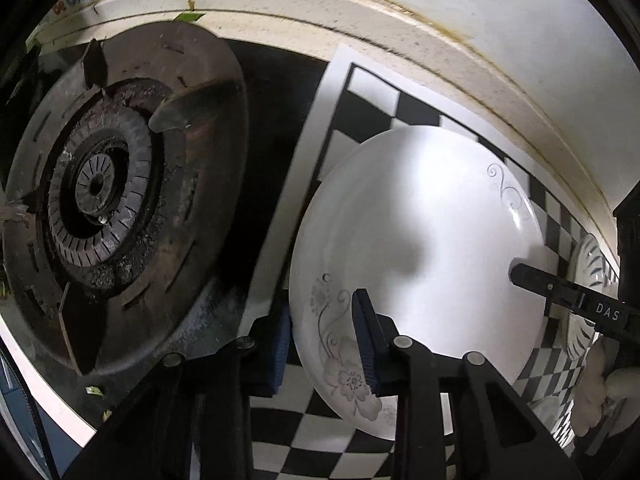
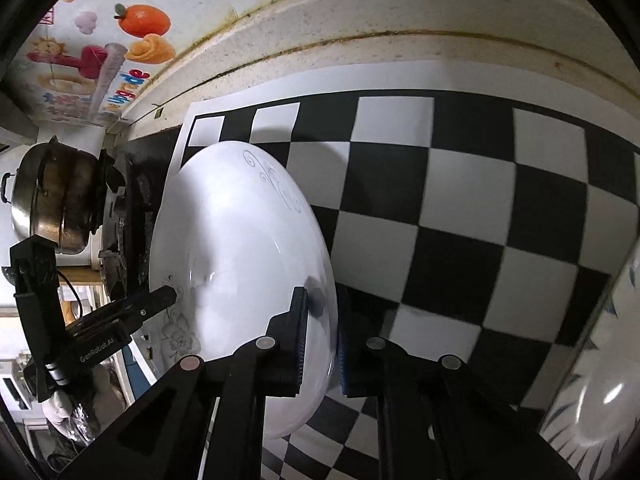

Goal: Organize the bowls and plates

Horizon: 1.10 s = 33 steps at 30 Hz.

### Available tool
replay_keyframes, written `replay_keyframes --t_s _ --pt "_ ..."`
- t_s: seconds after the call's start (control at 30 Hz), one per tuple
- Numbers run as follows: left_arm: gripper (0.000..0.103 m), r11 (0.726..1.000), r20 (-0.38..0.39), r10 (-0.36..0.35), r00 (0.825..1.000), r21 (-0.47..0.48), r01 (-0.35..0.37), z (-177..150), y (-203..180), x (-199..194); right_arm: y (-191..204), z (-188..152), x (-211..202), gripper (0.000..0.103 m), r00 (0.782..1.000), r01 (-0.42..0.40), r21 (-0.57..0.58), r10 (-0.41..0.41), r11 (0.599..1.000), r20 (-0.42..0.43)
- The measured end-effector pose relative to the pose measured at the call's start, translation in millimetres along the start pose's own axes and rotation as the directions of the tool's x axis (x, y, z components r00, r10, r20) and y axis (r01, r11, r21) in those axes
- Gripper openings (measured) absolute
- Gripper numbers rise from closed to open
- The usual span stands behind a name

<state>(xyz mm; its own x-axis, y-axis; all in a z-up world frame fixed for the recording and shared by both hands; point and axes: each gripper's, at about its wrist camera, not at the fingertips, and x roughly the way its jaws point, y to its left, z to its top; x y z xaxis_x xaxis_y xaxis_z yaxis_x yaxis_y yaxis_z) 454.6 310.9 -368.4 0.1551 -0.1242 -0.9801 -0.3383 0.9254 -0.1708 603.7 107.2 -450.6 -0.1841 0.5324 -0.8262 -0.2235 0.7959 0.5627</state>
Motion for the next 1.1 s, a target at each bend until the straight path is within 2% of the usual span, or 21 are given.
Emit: replay_keyframes --t_s 0.27,0.47,0.6,0.8,0.93,1.1 --pt "0.027 0.998 0.048 -0.029 0.998 0.062 0.026 -19.4 -33.5 -43.7 -5.5 -31.3 -52.0 0.014 0.996 -0.009 -0.007 0.010 1.000 0.087" --pt "0.027 0.989 0.090 -0.063 0.994 0.140 0.050 -55.5 -71.4 -88.5 -23.2 -76.7 -115.1 0.014 0.987 -0.027 0.006 0.026 1.000 0.160" --pt "0.027 0.979 0.079 -0.093 0.993 0.190 0.076 -84.9 -108.9 -98.9 -39.7 -118.7 -153.7 0.014 0.979 -0.024 0.025 0.019 0.999 0.202" --pt "0.027 0.964 0.010 -0.085 0.996 0.255 0.080 -132.5 -147.6 -80.5 -79.4 -197.6 -183.6 0.014 0.976 -0.007 0.065 -0.007 0.998 0.217" --pt "0.027 0.955 -0.061 -0.055 0.997 0.288 0.071 -163.1 -162.7 -57.3 -111.8 -247.3 -176.1 0.014 0.984 -0.002 0.109 -0.017 0.994 0.176" --pt "0.027 0.946 -0.108 -0.004 0.994 0.321 0.039 -187.0 -173.2 -36.0 -139.6 -284.0 -156.2 0.014 0.991 -0.011 0.162 -0.011 0.987 0.132"
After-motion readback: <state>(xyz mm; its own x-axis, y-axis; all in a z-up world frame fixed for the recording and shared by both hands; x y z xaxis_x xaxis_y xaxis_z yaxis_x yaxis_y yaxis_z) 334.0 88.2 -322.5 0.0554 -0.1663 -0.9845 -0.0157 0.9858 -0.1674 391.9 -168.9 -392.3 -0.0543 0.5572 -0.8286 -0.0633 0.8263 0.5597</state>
